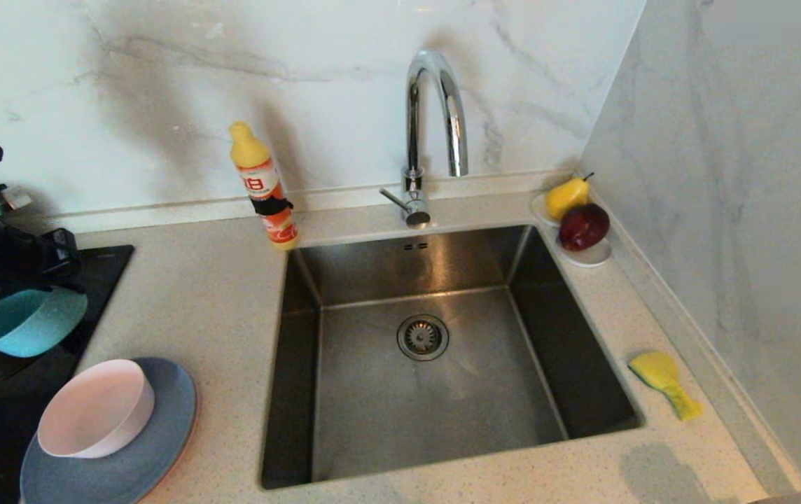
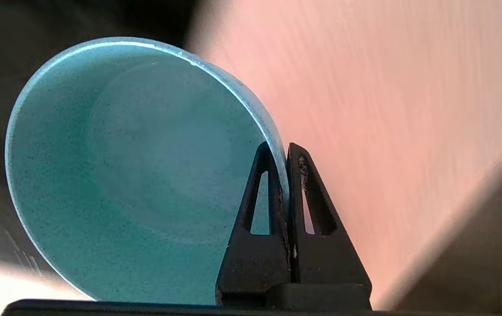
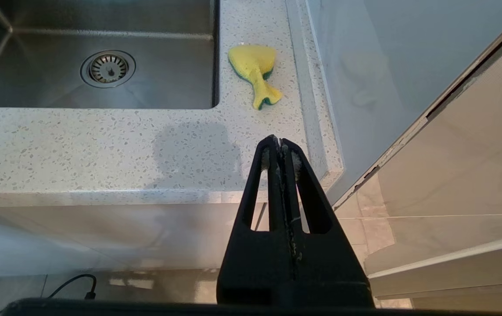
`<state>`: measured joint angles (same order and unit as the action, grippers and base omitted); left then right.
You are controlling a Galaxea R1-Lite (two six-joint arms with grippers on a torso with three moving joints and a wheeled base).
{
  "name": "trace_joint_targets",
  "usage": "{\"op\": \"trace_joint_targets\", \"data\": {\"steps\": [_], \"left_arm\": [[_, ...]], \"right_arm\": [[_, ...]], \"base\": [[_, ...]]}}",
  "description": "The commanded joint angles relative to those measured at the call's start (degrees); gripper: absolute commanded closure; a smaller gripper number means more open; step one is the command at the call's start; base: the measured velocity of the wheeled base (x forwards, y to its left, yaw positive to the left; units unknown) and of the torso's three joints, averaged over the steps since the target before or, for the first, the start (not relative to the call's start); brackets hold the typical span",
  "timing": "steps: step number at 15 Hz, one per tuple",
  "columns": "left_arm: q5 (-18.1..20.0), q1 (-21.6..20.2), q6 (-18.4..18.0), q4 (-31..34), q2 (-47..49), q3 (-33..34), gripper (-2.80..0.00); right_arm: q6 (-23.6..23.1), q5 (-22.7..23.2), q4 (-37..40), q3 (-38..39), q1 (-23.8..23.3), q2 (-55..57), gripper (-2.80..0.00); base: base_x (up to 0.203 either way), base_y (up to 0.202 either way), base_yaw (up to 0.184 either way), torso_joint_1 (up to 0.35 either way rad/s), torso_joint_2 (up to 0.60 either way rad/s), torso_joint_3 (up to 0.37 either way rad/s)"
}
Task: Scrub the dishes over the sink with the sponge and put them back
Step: Place the bowl on the bowl
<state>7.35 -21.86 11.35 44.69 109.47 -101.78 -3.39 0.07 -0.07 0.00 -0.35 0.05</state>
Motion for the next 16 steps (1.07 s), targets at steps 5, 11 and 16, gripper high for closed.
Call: {"op": "trace_joint_targets", "data": {"steps": [5,11,16], "left_arm": [[-0.8,9.7,2.2,-3.8,-15.1,19.7,0.0],[-2.7,11.0,1.8,-12.5,-19.3,33.5,0.0],[-6.0,11.9,2.1,-21.0,-17.5,38.3,0.0]], "right_arm": [[0.0,0.0,0.0,0.0,0.0,0.0,0.0],[0.0,0.0,0.0,0.0,0.0,0.0,0.0],[0.0,0.0,0.0,0.0,0.0,0.0,0.0]], "base": [[0.0,0.0,0.0,0.0,0.0,0.0],[0.0,0.0,0.0,0.0,0.0,0.0],[0.0,0.0,0.0,0.0,0.0,0.0]]}}
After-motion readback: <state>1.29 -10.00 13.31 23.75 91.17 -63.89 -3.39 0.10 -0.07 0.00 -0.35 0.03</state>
